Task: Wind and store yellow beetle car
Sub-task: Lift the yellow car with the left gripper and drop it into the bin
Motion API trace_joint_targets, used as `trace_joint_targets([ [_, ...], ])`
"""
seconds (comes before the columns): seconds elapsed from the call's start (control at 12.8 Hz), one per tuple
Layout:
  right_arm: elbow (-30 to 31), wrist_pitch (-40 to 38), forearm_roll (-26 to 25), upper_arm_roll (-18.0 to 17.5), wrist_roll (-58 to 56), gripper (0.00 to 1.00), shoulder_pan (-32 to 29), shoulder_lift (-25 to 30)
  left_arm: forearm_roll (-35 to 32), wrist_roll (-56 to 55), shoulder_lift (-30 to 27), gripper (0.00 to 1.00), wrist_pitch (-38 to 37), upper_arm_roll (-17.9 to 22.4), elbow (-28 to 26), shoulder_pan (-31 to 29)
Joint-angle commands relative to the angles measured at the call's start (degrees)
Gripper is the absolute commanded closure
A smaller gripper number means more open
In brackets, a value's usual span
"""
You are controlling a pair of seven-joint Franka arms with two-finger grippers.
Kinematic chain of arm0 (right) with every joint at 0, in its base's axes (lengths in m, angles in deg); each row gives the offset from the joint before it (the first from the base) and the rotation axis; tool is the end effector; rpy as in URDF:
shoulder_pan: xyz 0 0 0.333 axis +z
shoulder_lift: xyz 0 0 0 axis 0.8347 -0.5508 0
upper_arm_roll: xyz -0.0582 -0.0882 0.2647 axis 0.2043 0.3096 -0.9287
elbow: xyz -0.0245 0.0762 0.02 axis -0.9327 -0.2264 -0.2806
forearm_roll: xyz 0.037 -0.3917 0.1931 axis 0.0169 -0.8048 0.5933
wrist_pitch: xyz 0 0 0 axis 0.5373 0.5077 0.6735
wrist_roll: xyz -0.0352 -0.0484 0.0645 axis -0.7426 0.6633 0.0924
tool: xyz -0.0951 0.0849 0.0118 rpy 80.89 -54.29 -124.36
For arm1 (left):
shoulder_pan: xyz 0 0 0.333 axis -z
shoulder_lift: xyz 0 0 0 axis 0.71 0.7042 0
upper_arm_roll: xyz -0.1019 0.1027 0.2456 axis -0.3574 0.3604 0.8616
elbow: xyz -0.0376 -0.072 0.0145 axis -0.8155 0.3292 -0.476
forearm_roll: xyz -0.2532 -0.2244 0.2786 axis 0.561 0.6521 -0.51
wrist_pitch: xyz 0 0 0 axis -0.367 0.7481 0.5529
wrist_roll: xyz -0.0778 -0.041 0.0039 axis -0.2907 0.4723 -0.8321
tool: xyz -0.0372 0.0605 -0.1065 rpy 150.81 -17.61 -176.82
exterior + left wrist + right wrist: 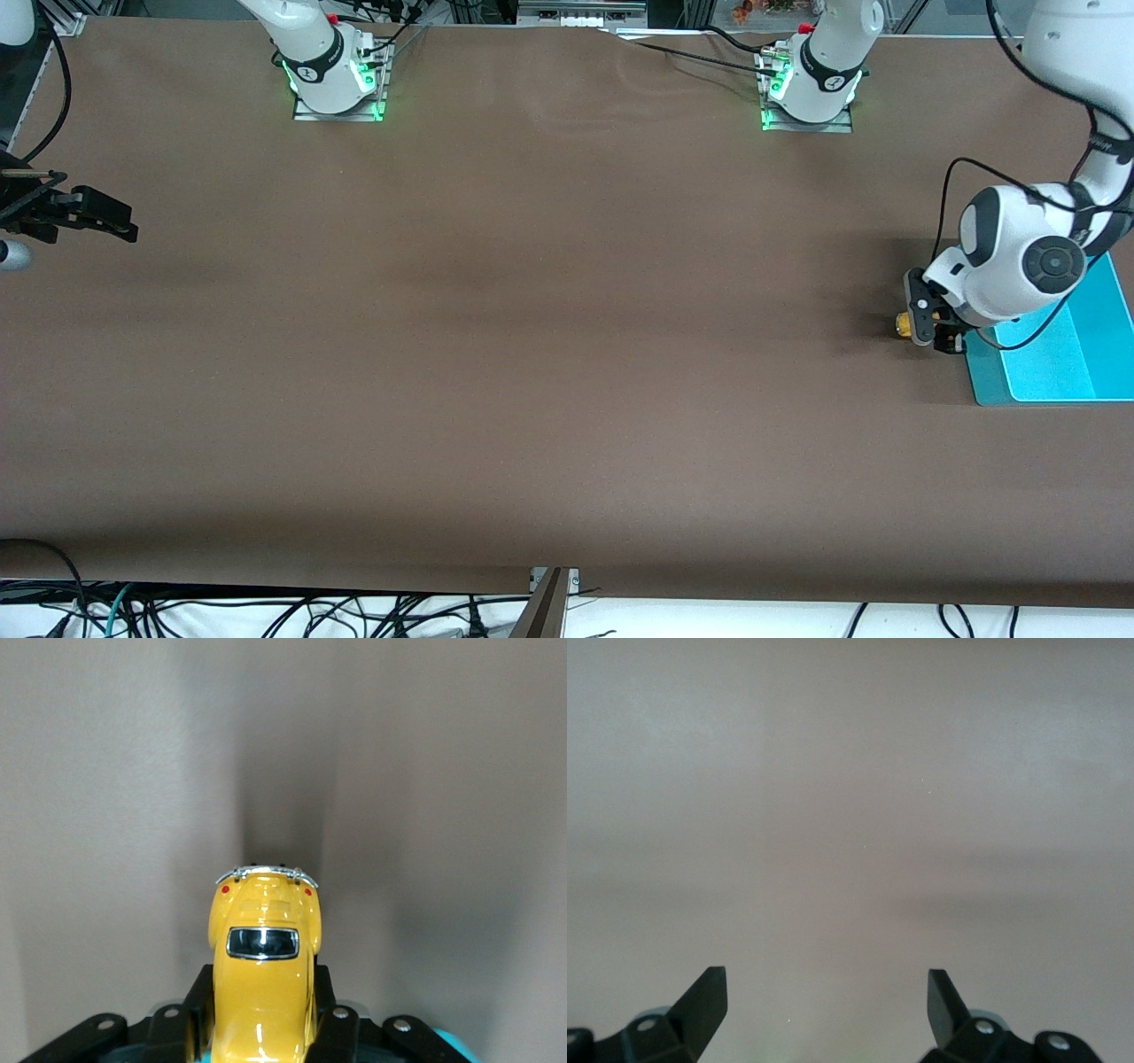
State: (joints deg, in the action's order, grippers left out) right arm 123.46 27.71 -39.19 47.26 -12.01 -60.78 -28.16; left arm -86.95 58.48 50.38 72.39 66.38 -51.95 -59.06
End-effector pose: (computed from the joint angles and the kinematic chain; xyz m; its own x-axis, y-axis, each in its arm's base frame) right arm 0.6247 -0.0322 0.5353 0.9959 0.0427 -0.0801 0.0460 -0.9982 0.0387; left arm 0.5772 0.1170 0.1680 0.0650 -0.9873 -0.1453 -0.9798 -0.0907 0.1783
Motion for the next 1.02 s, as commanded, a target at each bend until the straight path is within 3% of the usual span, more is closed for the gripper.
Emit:
trace_joint_targets([
  [0.0,-0.22,-0.2,0.0,0.07,0.07,0.0,-0.19,0.33,3.68,1.01,-3.96,0.87,-16.0,-0.21,4.75,-0.86],
  [0.16,-0.22,-0.2,0.0,0.07,0.07,0.0,-0.28,0.33,2.55,3.72,-4.5,0.85,-23.42,0.66,9.5,-1.73],
  [0.31,-0.22,-0.2,-0.18,0.07,0.07,0.0,-0.28,0.33,-2.96,7.68,-3.18,0.85,-21.44,0.93,11.1,-5.41],
  [0.71,-0.22,-0.2,-0.09,0.07,0.07,0.0,-0.28,0.33,-6.33,18.85,6.47,0.84,1.38,0.93,10.49,-15.44],
  [0.94,-0.22,-0.2,-0.09,0.07,0.07,0.0,-0.28,0.33,-5.72,19.47,11.4,0.8,6.16,0.84,10.4,-17.47],
])
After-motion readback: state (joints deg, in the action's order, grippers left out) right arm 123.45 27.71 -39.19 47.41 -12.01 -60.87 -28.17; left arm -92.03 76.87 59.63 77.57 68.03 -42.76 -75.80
